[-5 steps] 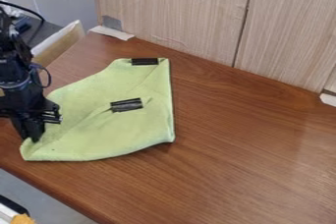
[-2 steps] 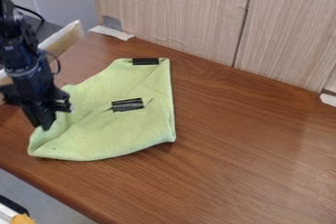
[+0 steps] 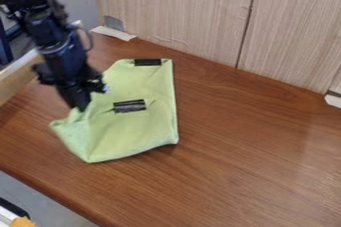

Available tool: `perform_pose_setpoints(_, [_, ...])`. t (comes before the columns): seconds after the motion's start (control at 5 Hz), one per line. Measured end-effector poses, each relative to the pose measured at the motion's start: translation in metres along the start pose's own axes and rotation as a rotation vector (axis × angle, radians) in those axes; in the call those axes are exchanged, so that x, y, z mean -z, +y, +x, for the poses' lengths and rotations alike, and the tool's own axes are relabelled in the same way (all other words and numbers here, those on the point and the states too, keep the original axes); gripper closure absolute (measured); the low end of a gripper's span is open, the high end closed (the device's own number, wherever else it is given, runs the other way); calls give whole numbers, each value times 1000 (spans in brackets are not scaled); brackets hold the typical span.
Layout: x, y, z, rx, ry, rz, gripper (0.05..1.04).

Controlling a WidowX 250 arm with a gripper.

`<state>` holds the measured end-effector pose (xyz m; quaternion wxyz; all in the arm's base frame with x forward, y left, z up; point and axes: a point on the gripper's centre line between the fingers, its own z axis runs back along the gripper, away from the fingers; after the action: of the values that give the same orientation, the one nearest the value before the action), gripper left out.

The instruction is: Fold the cloth from left to right

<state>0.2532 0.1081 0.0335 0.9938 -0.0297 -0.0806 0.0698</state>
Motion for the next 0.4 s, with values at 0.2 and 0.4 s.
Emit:
perform_pose_setpoints(0.2, [-4,-31,10,53,-14,-46,1016])
perform_pose_setpoints(0.4, [-9,-62,24,108,-48,-78,1016])
